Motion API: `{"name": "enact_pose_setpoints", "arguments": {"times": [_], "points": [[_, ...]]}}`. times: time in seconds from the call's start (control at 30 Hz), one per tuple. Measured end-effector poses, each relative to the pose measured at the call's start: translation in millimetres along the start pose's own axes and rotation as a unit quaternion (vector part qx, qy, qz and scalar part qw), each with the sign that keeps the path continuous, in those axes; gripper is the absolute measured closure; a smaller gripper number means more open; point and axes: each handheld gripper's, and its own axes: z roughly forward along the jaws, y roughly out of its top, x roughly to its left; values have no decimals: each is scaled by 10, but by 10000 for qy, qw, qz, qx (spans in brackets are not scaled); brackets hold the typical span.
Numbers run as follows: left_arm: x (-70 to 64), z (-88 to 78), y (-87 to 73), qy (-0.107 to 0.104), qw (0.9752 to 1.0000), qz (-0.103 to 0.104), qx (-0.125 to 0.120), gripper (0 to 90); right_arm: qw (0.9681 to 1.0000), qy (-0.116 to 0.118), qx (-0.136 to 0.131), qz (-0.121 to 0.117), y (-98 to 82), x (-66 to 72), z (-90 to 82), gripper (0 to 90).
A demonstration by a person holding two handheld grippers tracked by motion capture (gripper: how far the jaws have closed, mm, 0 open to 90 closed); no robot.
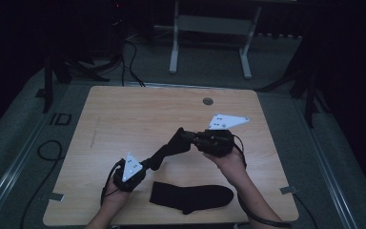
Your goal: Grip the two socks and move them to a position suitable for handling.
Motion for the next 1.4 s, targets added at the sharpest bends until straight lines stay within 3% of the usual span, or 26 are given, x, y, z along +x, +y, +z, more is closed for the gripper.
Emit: {"name": "enact_pose_setpoints", "arguments": {"times": [0.03,0.07,0.1,0.17,0.23,0.37,0.47,0.53,0.67,0.7,0.83,0.93,1.0,1.03,1.1,1.3,1.4], "points": [[10,-16,22,191,9998,66,-30,875,10000,-47,25,83,-47,-56,-22,855],[24,-22,44,212,9997,63,-38,870,9995,-133,159,228,-157,-175,-56,854],[33,-23,58,214,9998,35,-15,870,9995,-133,159,228,-157,-175,-56,854],[21,-4,62,190,9997,109,70,867,9982,-214,339,441,-298,-308,-72,854],[-25,42,40,180,9993,200,240,867,9960,-360,533,624,-464,-435,-75,854],[-161,154,-18,166,9962,615,597,858,9893,-575,899,999,-806,-651,-69,854],[-197,217,-38,-80,9965,492,667,805,9835,-687,1160,1207,-1043,-758,-67,854],[-196,248,-46,-277,9970,303,649,774,9800,-767,1303,1295,-1179,-814,-80,853],[-192,285,-66,-381,9966,163,715,752,9743,-838,1454,1501,-1365,-909,-127,852],[-188,295,-72,-415,9960,160,773,751,9720,-946,1497,1542,-1415,-944,-147,850],[-157,326,-97,-522,9942,39,937,744,9688,-1034,1551,1633,-1463,-1005,-178,833],[-152,327,-101,-563,9940,16,938,728,9661,-1067,1604,1721,-1498,-1056,-193,665],[-149,323,-91,-588,9940,7,918,727,9641,-1137,1601,1786,-1514,-1084,-208,617],[-149,322,-84,-601,9941,-4,906,699,9620,-1329,1626,1746,-1517,-1097,-221,549],[-142,318,-69,-640,9940,-38,887,695,9612,-1418,1618,1725,-1516,-1099,-231,544],[-85,341,-16,-595,9942,-137,881,610,9645,-1493,1516,1562,-1481,-1042,-265,524],[-33,370,20,-604,9941,-230,874,572,9644,-1566,1582,1429,-1478,-1007,-257,511]]}}
